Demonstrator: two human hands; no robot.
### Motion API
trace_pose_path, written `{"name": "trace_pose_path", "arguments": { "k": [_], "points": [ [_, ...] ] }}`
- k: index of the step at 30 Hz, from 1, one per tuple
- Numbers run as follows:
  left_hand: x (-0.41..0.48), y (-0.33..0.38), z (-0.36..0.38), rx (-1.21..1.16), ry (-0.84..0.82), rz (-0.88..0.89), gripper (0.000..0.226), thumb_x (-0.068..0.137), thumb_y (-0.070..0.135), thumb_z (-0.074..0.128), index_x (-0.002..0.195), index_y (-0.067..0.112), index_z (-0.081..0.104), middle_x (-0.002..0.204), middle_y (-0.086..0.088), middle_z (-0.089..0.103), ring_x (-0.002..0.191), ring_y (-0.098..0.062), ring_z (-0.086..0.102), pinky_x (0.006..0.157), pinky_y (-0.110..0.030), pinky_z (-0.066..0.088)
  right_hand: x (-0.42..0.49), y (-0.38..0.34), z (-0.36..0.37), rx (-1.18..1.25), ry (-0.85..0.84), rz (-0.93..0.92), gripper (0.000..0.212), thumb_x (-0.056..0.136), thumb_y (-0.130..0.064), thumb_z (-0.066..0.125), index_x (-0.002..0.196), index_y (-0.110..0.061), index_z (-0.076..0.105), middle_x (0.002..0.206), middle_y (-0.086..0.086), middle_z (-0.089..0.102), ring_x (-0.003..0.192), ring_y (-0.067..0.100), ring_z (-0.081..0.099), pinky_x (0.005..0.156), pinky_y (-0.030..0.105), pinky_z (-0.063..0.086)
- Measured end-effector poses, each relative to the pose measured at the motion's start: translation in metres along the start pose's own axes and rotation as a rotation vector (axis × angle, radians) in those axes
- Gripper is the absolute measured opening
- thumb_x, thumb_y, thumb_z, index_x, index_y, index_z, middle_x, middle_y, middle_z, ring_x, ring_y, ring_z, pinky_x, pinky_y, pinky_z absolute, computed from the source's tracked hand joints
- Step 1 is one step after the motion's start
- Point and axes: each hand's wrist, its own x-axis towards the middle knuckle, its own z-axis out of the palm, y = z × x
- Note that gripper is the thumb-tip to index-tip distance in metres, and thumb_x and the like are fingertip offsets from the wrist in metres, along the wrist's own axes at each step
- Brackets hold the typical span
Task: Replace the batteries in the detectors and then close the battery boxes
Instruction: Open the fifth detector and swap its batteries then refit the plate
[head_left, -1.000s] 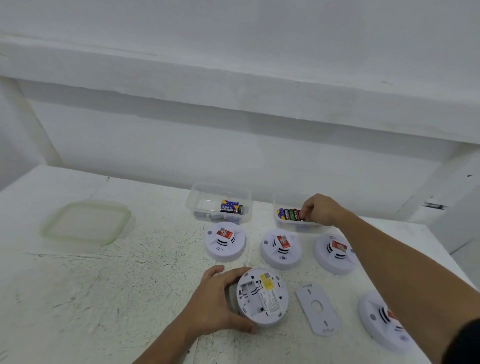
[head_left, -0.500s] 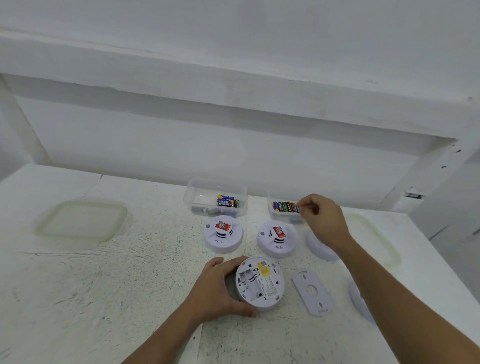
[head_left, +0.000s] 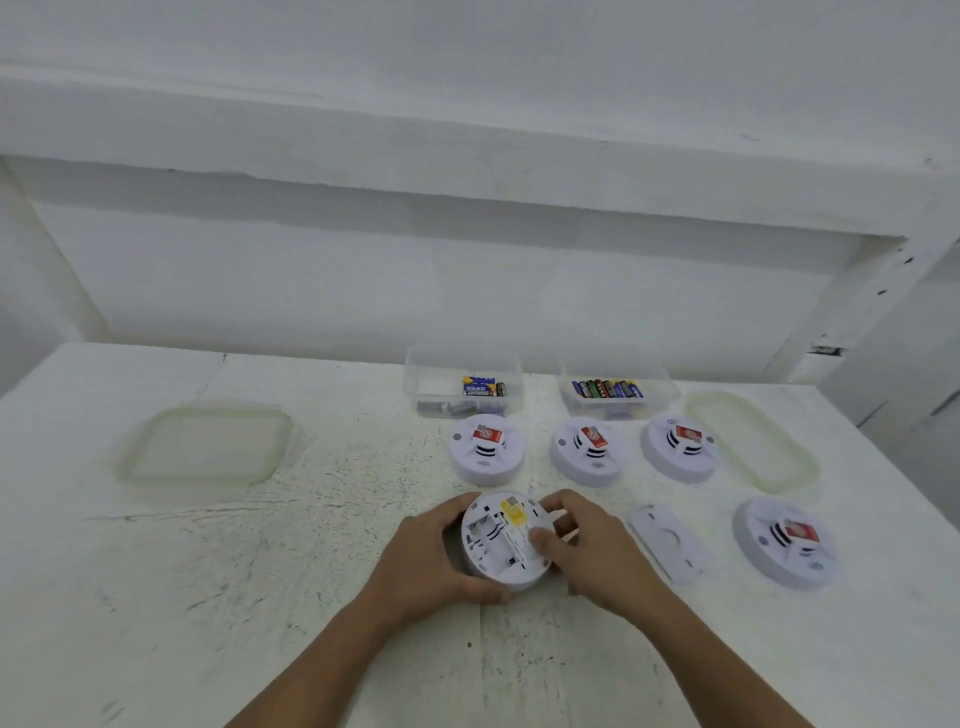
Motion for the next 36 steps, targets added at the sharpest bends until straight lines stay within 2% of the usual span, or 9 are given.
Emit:
{"name": "trace_pose_path", "arguments": {
  "k": [10,15,19,22,25,28,30,32,36],
  "points": [
    [-0.013,-0.049,-0.077,0.081,0.174,-0.028,0.075,0.042,0.046,0.091,0.102,0.061,0.051,0.102,0.029,0.065,0.097,0.002,0.06,0.083,-0.028,0.053,0.04,-0.07,0.069,-0.047,0.005,-0.141,0.031,0.092,-0.029,0.058,0.121,-0.019,0.057,0.084,-0.009,0.061,0.066,0.005,0.057,0.067,0.026,0.051],
    [0.003,-0.062,-0.095,0.101,0.175,-0.032,0.079,0.043,0.052,0.089,0.112,0.054,0.05,0.105,0.026,0.063,0.099,-0.006,0.058,0.085,-0.036,0.052,0.063,-0.1,0.07,-0.27,0.033,-0.182,0.034,0.093,-0.032,0.055,0.121,-0.013,0.06,0.109,0.005,0.066,0.097,0.016,0.06,0.083,0.027,0.046],
    [0.009,-0.072,-0.097,0.149,0.168,-0.047,0.093,0.042,0.064,0.084,0.126,0.045,0.049,0.105,0.026,0.058,0.104,-0.007,0.053,0.089,-0.035,0.05,0.096,-0.127,0.046,-0.27,0.137,-0.265,0.017,0.093,-0.018,0.052,0.092,-0.008,0.066,0.09,0.005,0.068,0.076,0.015,0.061,0.069,0.027,0.051],
    [0.012,-0.081,-0.095,0.186,0.168,-0.088,0.107,0.038,0.08,0.075,0.133,0.044,0.043,0.116,0.029,0.053,0.119,-0.013,0.047,0.1,-0.04,0.045,0.139,-0.143,0.027,-0.336,0.18,-0.277,0.021,0.09,-0.005,0.045,0.088,-0.004,0.066,0.089,0.007,0.068,0.074,0.019,0.061,0.063,0.025,0.048],
    [0.013,-0.081,-0.096,0.203,0.166,-0.078,0.11,0.04,0.081,0.074,0.136,0.039,0.042,0.126,0.028,0.05,0.124,-0.01,0.042,0.109,-0.039,0.036,0.182,-0.149,0.021,-0.475,0.048,-0.212,0.021,0.088,-0.003,0.048,0.093,-0.003,0.069,0.097,0.009,0.07,0.087,0.024,0.064,0.073,0.028,0.05],
    [0.014,-0.078,-0.096,0.201,0.154,-0.061,0.107,0.045,0.074,0.078,0.137,0.035,0.042,0.128,0.03,0.046,0.122,0.0,0.036,0.115,-0.028,0.023,0.206,-0.154,0.025,-0.558,-0.166,-0.062,0.018,0.08,-0.002,0.062,0.095,0.002,0.071,0.099,0.015,0.071,0.077,0.02,0.062,0.068,0.028,0.048],
    [0.014,-0.078,-0.097,0.195,0.156,-0.07,0.107,0.044,0.075,0.077,0.137,0.037,0.041,0.129,0.03,0.046,0.126,-0.002,0.036,0.115,-0.025,0.021,0.21,-0.16,0.029,-0.656,-0.251,0.01,0.007,0.08,-0.004,0.064,0.081,0.002,0.068,0.081,0.013,0.069,0.064,0.019,0.056,0.06,0.026,0.046],
    [0.014,-0.077,-0.097,0.195,0.159,-0.082,0.107,0.043,0.074,0.078,0.137,0.038,0.041,0.128,0.032,0.045,0.125,-0.004,0.034,0.114,-0.027,0.023,0.21,-0.163,0.033,-0.728,-0.262,0.064,0.022,0.082,-0.004,0.059,0.061,-0.005,0.053,0.06,0.008,0.053,0.05,0.017,0.045,0.048,0.024,0.038],
    [0.013,-0.077,-0.098,0.181,0.163,-0.109,0.11,0.04,0.074,0.079,0.138,0.039,0.041,0.127,0.032,0.046,0.129,-0.007,0.032,0.113,-0.031,0.029,0.213,-0.166,0.035,-0.775,-0.304,0.093,0.027,0.085,-0.006,0.059,0.059,-0.007,0.049,0.058,0.005,0.05,0.048,0.016,0.045,0.045,0.023,0.036]
  ]
}}
